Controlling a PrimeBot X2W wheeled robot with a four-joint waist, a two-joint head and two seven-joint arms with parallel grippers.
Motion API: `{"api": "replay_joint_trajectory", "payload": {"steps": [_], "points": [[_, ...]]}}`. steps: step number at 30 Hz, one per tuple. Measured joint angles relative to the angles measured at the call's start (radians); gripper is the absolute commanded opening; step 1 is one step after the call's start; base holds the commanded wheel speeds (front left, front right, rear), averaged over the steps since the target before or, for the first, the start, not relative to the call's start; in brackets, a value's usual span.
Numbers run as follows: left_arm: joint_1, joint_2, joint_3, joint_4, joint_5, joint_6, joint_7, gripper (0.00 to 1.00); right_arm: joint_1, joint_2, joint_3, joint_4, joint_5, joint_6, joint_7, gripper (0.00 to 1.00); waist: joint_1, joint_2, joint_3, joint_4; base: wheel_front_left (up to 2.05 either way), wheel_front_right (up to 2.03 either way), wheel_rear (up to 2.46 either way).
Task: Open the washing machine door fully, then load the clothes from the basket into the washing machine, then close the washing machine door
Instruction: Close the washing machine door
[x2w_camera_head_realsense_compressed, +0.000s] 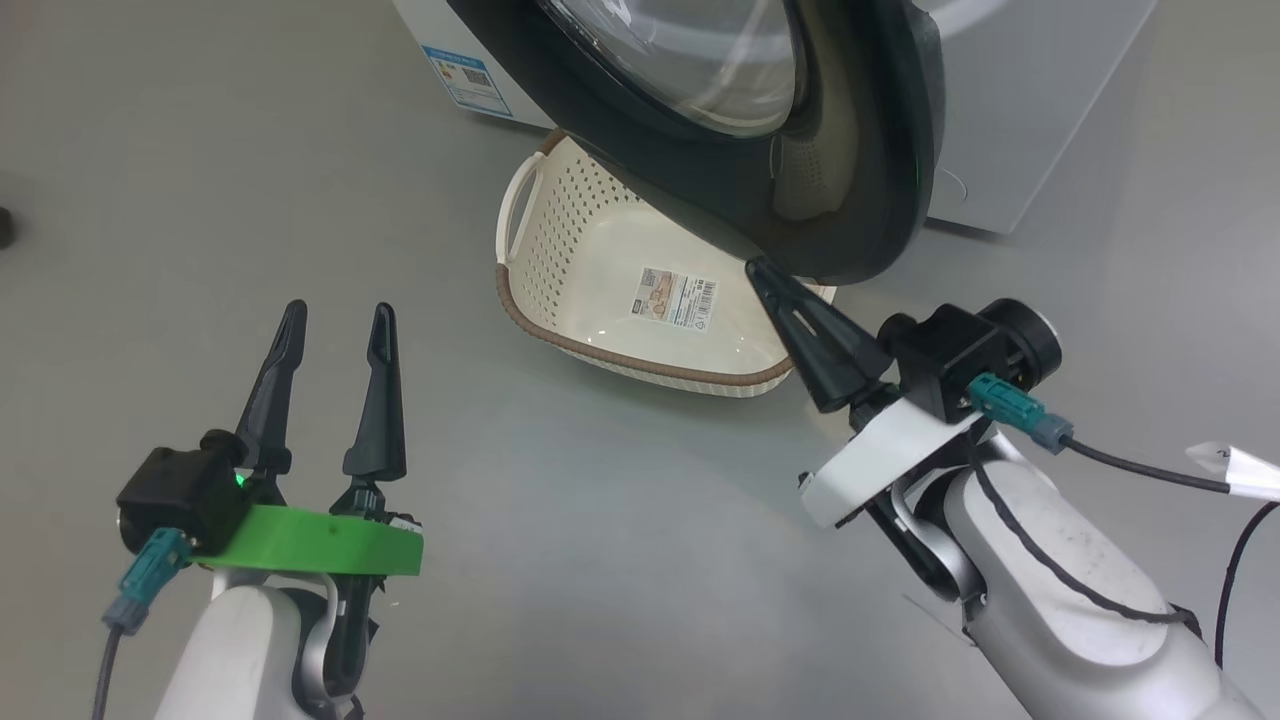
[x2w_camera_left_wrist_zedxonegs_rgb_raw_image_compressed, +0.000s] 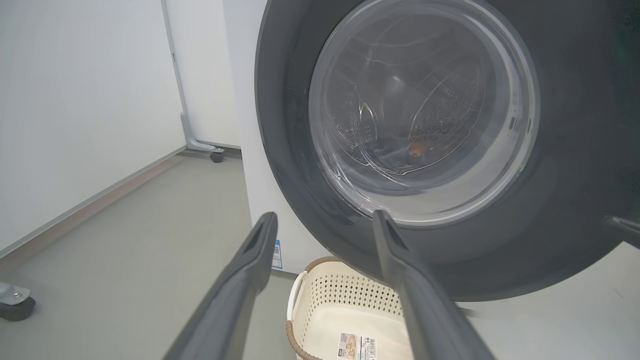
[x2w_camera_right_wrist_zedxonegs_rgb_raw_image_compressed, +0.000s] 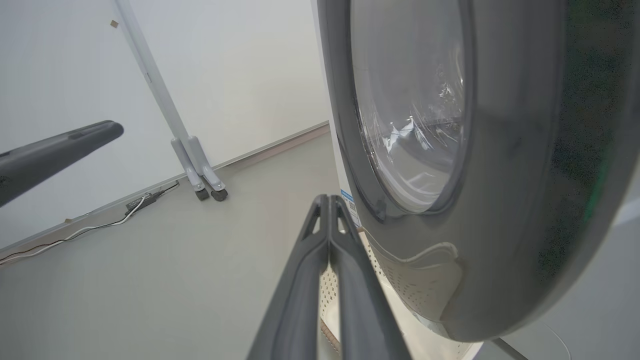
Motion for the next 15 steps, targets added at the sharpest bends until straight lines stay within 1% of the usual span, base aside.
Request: {"api": "replay_joint_trajectory", "payload": {"steps": [2, 4, 7, 13, 15], "points": [[-0.010, -0.001, 0.000, -0.001, -0.004, 0.000, 0.000, 1.00, -0.021, 0.000, -0.019, 0.010, -0.001, -0.016, -0.006, 0.00, 0.0000, 0.0000, 0.013, 0.000, 0.00, 0.00, 0.00], [-0.015, -0.003, 0.000, -0.001, -0.010, 0.000, 0.000, 1.00, -0.045, -0.001, -0.032, 0.023, -0.012, -0.024, -0.010, 0.00, 0.0000, 0.0000, 0.025, -0.002, 0.00, 0.00, 0.00], [-0.016, -0.004, -0.001, 0.001, -0.015, 0.000, 0.000, 1.00, -0.081, -0.001, -0.041, 0.044, -0.021, -0.026, -0.010, 0.00, 0.0000, 0.0000, 0.041, -0.005, 0.00, 0.00, 0.00], [-0.048, -0.005, -0.012, 0.001, -0.016, 0.000, 0.000, 1.00, -0.133, 0.008, -0.085, 0.071, -0.026, -0.060, -0.029, 0.00, 0.0000, 0.0000, 0.073, -0.013, 0.00, 0.00, 0.00], [-0.058, -0.005, -0.013, 0.001, -0.016, 0.000, 0.000, 1.00, -0.144, 0.016, -0.098, 0.082, -0.026, -0.061, -0.038, 0.00, 0.0000, 0.0000, 0.083, -0.016, 0.00, 0.00, 0.00]]}}
